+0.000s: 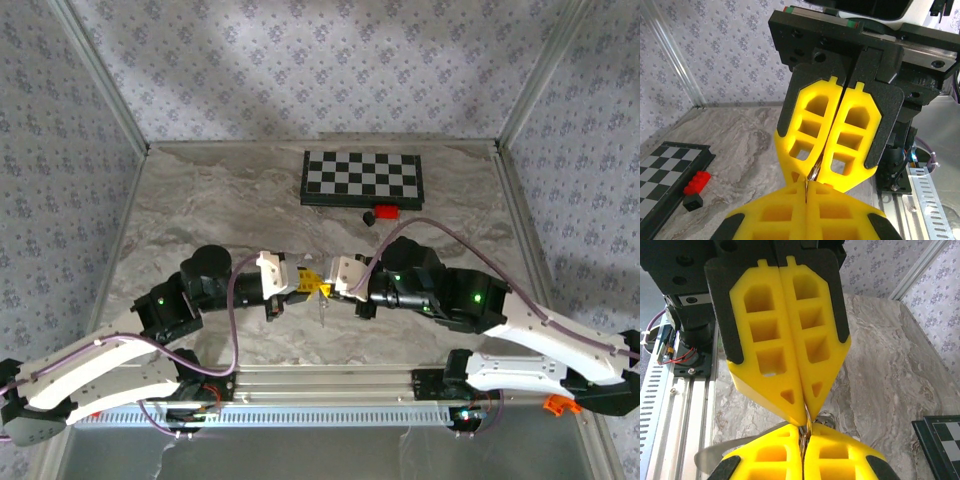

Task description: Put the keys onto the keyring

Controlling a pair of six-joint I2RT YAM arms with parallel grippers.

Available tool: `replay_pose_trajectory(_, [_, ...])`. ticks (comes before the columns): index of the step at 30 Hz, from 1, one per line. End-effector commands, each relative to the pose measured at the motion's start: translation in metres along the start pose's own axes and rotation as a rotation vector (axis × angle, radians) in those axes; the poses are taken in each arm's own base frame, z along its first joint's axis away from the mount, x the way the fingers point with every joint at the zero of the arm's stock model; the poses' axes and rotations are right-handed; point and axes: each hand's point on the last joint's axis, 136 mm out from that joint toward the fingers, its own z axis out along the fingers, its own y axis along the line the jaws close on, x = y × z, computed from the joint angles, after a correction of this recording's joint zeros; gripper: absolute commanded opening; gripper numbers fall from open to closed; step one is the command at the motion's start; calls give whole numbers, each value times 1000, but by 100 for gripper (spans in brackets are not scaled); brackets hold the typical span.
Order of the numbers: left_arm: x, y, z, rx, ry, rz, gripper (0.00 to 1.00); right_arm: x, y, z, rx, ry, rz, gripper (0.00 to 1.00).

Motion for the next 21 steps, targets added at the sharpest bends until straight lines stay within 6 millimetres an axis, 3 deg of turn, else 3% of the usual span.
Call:
replay_pose_trajectory(1, [-13,5,-7,-40,-47,22,0,-26,-3,-17,14,-85,-33,0])
replay_pose_trajectory(4, [-31,4,-15,-43,-149,25,0,-28,-2,-20,23,-117,-28,2])
replay_pose_trajectory(6, [-45,1,-22,-32,-219,27,0,-30,-2,-24,33,-145,-18,19])
replay_pose_trajectory(9, [-60,-4,-28,-8,-297,23,0,-33,-2,-29,40,-181,-10,27])
replay_pose_trajectory(12, [-68,-7,-28,18,-351,5,0,-36,-2,-32,43,-206,-8,25])
replay_pose_trajectory(15, [-72,-9,-27,34,-394,-15,0,-38,-1,-32,44,-211,-10,13])
replay_pose_trajectory(21, [-80,-10,-30,51,-460,-39,0,-38,-1,-32,47,-212,-9,16])
